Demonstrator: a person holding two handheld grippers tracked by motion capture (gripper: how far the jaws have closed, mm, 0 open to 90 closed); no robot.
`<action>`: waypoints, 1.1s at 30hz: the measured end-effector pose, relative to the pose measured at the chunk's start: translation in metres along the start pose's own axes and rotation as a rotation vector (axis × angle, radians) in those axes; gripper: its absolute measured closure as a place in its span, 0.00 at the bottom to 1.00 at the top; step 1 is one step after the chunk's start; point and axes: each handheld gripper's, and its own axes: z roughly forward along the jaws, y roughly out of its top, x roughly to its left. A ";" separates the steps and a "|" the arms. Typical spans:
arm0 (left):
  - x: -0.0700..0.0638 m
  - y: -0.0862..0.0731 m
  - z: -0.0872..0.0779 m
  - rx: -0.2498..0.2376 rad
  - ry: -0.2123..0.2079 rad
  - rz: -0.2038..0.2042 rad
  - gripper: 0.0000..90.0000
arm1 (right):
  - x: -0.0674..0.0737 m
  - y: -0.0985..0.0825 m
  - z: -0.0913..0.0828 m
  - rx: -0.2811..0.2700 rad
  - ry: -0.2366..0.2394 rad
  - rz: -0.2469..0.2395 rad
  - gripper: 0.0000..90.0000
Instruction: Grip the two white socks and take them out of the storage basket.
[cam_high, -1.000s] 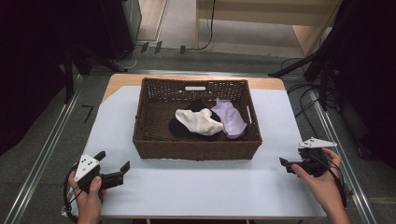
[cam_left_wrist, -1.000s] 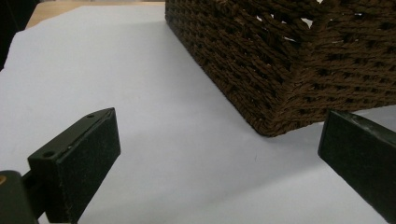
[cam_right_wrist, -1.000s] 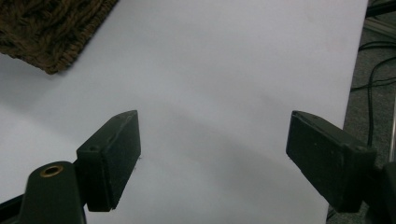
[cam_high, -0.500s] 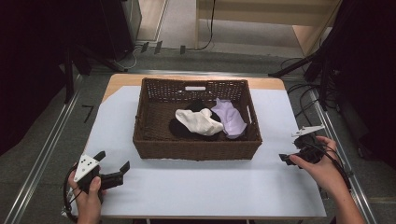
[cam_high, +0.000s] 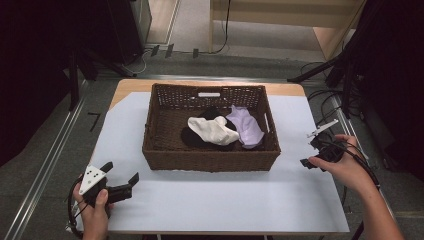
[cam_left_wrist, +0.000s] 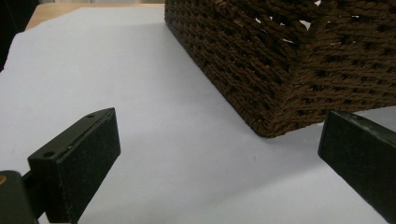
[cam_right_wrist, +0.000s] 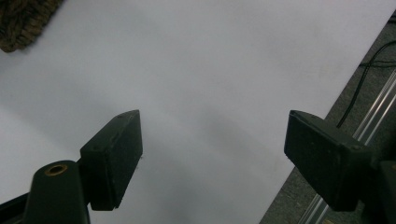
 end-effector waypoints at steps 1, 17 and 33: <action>0.000 0.000 0.000 0.001 -0.001 0.002 0.00 | 0.000 0.002 -0.001 0.004 -0.001 -0.003 0.22; 0.000 0.000 0.000 0.002 -0.002 0.006 0.00 | -0.010 0.027 -0.019 0.035 0.015 -0.008 0.24; 0.000 0.000 0.000 0.000 -0.001 0.001 0.00 | -0.005 0.058 -0.043 -0.010 0.000 -0.008 0.27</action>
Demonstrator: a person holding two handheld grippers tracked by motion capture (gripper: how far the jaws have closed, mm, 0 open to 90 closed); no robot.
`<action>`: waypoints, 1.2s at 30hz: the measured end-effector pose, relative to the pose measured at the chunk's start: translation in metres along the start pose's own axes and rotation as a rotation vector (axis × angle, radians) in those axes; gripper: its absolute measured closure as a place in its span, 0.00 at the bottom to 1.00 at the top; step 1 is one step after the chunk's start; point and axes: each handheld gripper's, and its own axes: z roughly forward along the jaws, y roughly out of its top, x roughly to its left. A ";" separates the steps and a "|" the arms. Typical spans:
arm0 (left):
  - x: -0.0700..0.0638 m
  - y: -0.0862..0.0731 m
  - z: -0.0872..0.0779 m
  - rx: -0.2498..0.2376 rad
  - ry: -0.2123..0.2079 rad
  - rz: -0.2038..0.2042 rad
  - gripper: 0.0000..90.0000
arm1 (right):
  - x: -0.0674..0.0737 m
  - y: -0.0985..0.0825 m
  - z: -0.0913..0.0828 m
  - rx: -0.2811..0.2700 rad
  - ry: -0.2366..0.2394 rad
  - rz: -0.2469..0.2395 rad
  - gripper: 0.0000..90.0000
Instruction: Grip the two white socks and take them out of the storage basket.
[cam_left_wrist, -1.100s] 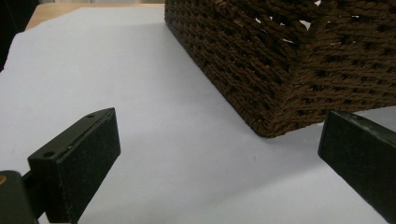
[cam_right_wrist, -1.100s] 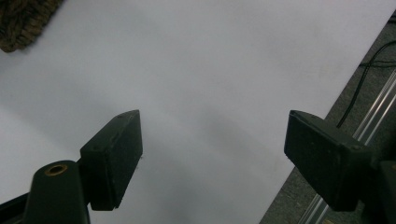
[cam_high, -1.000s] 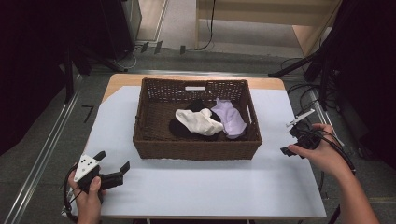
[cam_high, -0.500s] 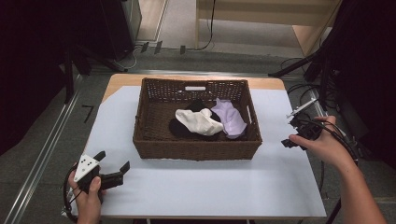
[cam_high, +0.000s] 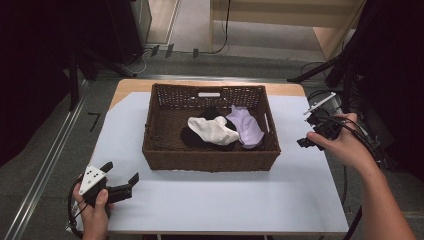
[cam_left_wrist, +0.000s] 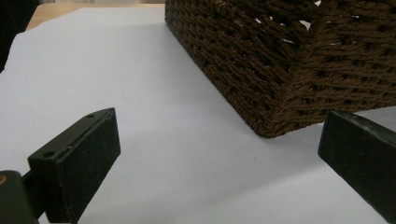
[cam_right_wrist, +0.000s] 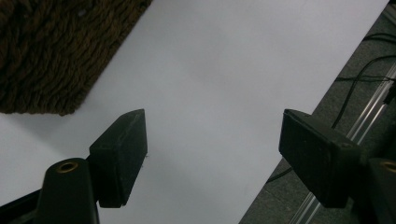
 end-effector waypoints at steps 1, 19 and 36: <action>0.000 0.000 0.000 -0.001 -0.002 0.001 0.00 | 0.000 0.002 -0.001 -0.005 0.001 0.000 0.27; 0.000 0.000 0.000 0.001 -0.004 0.002 0.00 | 0.020 0.039 -0.029 -0.040 0.030 -0.065 0.32; 0.000 0.000 0.000 0.002 -0.006 0.003 0.00 | 0.051 0.073 -0.037 -0.049 0.064 -0.159 0.38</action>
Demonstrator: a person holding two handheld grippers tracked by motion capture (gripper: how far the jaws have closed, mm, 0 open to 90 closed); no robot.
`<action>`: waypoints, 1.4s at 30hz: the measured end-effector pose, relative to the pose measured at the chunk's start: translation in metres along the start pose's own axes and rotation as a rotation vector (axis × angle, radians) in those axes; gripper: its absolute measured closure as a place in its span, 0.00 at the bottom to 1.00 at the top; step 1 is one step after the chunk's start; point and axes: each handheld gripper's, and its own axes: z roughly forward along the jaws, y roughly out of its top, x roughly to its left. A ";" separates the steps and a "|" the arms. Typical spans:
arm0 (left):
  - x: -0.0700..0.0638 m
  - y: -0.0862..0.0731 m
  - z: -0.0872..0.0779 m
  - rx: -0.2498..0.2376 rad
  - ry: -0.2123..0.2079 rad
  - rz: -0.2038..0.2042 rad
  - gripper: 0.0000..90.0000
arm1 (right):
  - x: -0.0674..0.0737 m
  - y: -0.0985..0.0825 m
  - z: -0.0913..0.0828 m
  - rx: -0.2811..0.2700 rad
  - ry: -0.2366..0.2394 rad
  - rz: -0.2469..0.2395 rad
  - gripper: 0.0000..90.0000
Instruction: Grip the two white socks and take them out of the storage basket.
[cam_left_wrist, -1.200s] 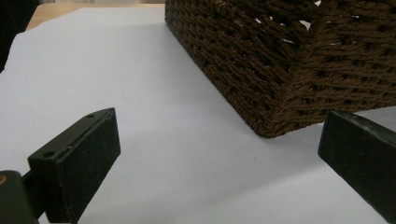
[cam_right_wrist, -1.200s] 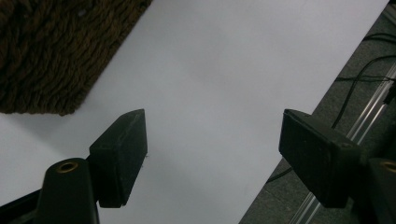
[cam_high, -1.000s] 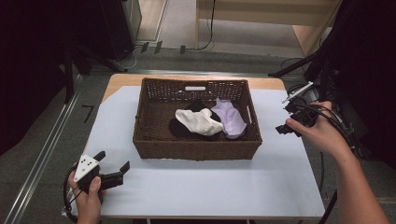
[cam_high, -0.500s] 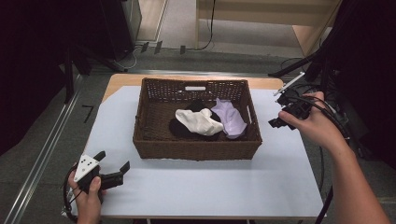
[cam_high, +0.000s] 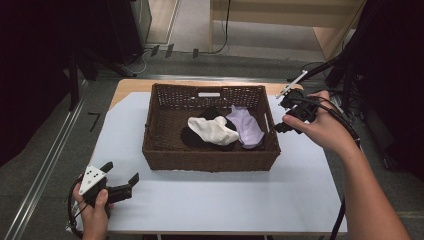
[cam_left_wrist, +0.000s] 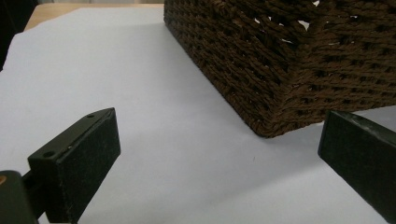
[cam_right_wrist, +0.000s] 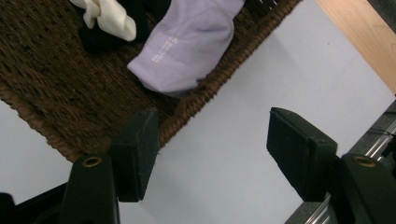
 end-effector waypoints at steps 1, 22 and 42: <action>0.000 0.000 0.000 0.000 0.001 0.000 0.00 | 0.004 0.004 0.001 -0.003 0.006 -0.012 0.38; 0.000 0.000 0.000 -0.001 -0.003 0.004 0.00 | 0.038 0.040 0.021 0.008 0.039 -0.079 0.38; 0.000 0.000 -0.001 -0.003 -0.008 0.004 0.00 | 0.073 0.072 0.051 0.020 0.084 -0.135 0.37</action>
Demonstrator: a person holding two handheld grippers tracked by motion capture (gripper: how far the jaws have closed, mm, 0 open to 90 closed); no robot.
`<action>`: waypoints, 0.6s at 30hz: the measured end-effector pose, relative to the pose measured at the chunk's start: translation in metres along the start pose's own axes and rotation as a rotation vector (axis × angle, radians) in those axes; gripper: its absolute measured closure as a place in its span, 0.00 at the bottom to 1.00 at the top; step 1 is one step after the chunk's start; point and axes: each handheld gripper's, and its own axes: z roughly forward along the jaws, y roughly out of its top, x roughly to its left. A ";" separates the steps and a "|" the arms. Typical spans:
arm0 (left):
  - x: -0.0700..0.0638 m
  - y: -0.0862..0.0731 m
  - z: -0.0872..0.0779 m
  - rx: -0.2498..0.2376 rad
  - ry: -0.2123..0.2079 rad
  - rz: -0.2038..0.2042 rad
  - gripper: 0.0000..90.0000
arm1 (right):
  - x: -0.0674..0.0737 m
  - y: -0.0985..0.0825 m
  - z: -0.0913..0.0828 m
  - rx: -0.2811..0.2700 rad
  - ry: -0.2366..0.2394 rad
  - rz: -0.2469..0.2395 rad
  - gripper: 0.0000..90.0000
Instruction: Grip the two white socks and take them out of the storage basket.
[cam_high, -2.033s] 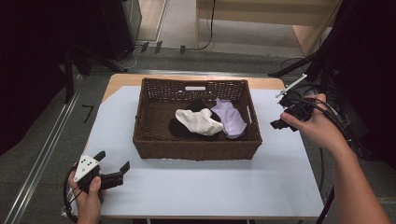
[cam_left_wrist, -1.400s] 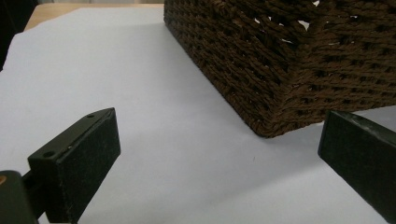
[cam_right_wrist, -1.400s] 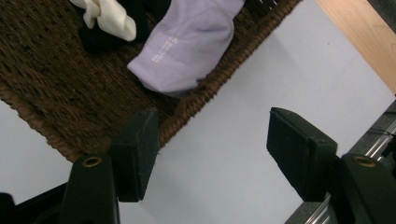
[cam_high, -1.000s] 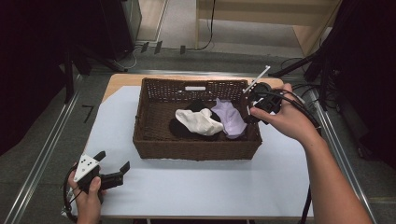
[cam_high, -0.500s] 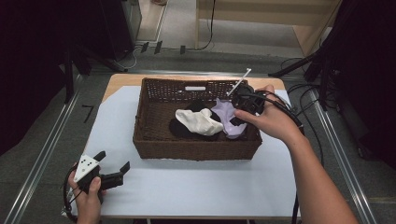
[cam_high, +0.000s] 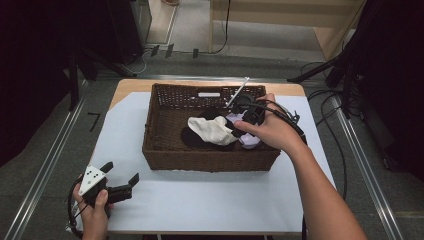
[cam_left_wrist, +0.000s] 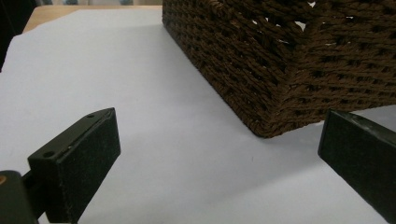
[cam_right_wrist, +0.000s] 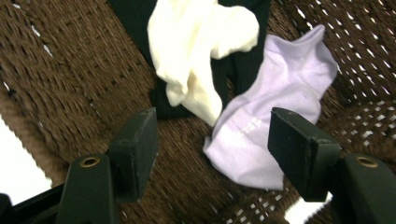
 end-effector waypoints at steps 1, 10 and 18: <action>0.000 0.000 0.000 -0.002 0.001 0.000 0.00 | 0.001 0.001 0.001 -0.002 0.001 -0.001 0.37; 0.000 0.000 0.000 -0.001 0.000 -0.001 0.00 | 0.011 0.015 0.013 -0.010 0.021 0.001 0.35; 0.000 0.000 0.000 -0.002 -0.001 0.000 0.00 | 0.016 0.024 0.027 0.005 0.032 0.000 0.34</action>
